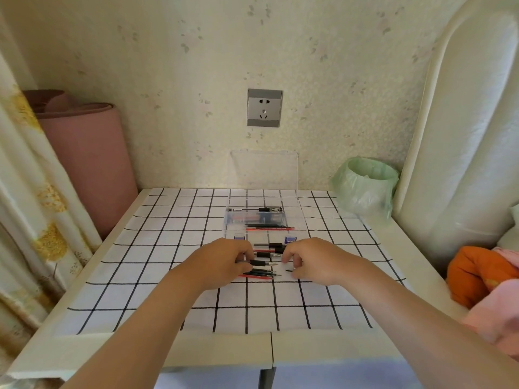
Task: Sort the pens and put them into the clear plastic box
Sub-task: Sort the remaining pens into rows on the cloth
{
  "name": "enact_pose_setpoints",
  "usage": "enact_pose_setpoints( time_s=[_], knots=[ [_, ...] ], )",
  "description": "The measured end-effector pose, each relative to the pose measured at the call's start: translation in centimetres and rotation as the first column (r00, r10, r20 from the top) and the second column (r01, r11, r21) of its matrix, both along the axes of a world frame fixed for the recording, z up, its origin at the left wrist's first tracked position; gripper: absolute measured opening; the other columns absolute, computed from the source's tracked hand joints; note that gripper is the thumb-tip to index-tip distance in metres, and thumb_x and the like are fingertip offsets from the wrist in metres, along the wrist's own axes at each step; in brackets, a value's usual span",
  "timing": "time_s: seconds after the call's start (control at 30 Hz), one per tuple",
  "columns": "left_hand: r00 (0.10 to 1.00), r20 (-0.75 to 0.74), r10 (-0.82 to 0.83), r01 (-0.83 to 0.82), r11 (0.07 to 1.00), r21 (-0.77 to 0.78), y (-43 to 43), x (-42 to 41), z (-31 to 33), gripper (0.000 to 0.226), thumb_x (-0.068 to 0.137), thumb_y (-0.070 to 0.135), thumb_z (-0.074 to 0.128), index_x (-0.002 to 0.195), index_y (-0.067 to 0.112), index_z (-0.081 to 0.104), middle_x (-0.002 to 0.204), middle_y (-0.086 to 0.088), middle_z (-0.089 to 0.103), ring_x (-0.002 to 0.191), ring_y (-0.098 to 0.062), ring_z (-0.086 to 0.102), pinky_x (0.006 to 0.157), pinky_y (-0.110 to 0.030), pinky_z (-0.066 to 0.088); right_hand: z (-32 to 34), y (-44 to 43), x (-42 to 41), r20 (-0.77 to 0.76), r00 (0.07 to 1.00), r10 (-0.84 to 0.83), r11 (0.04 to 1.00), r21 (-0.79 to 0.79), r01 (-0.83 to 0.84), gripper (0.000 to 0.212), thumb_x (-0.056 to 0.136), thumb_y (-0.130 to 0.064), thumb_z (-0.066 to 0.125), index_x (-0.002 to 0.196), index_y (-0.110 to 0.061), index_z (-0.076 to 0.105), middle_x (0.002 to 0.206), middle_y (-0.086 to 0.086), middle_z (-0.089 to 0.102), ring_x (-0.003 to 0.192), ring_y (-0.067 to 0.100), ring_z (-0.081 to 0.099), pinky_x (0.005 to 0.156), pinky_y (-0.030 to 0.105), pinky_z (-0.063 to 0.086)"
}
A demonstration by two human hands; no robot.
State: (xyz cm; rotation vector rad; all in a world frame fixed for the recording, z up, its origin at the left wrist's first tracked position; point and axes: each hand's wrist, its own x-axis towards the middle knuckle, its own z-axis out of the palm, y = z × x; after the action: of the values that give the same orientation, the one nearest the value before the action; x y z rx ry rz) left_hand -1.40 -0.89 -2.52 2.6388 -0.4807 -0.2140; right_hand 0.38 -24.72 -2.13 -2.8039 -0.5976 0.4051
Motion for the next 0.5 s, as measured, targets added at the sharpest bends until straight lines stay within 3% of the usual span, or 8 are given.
enact_pose_setpoints(
  time_s=[0.13, 0.23, 0.33, 0.5],
  knots=[
    [1.000, 0.024, 0.010, -0.010, 1.000, -0.003, -0.4, 0.0, 0.0, 0.015, 0.094, 0.035, 0.061, 0.108, 0.033, 0.065, 0.099, 0.012, 0.064, 0.086, -0.005, 0.059, 0.078, -0.024, 0.051, 0.3, 0.1, 0.1, 0.038, 0.999, 0.009, 1.000, -0.018, -0.009, 0.036, 0.086, -0.027, 0.069, 0.121, -0.031, 0.062, 0.098, -0.011, 0.063, 0.089, 0.010, 0.058, 0.074, 0.026, 0.047],
    [0.999, 0.039, 0.017, -0.017, 1.000, 0.002, -0.8, 0.1, 0.1, 0.015, 0.094, 0.034, 0.061, 0.107, 0.032, 0.067, 0.100, 0.011, 0.066, 0.088, -0.007, 0.061, 0.082, -0.030, 0.054, 0.9, 0.4, 0.0, 0.069, 0.998, 0.004, 0.999, 0.040, -0.007, 0.027, 0.089, -0.034, 0.062, 0.116, -0.033, 0.064, 0.100, -0.011, 0.064, 0.092, 0.010, 0.059, 0.081, 0.029, 0.051],
    [0.998, 0.056, 0.010, -0.010, 1.000, -0.002, -1.1, 0.1, 0.1, 0.014, 0.094, 0.034, 0.059, 0.106, 0.031, 0.067, 0.096, 0.010, 0.067, 0.085, -0.008, 0.062, 0.080, -0.033, 0.055, 1.2, 1.1, -0.4, 0.096, 0.995, 0.032, 0.993, 0.107, -0.043, 0.024, 0.095, -0.036, 0.055, 0.114, -0.032, 0.068, 0.100, -0.011, 0.064, 0.092, 0.010, 0.059, 0.084, 0.032, 0.051],
    [0.994, 0.105, 0.017, -0.014, 0.999, -0.029, -1.3, 0.1, 0.3, 0.017, 0.095, 0.036, 0.058, 0.109, 0.033, 0.067, 0.096, 0.011, 0.065, 0.083, -0.005, 0.060, 0.073, -0.023, 0.051, 1.3, 2.0, -0.5, 0.144, 0.984, 0.102, 0.994, 0.021, -0.106, 0.028, 0.101, -0.030, 0.047, 0.114, -0.022, 0.071, 0.099, -0.003, 0.065, 0.096, 0.018, 0.059, 0.086, 0.034, 0.048]
  ],
)
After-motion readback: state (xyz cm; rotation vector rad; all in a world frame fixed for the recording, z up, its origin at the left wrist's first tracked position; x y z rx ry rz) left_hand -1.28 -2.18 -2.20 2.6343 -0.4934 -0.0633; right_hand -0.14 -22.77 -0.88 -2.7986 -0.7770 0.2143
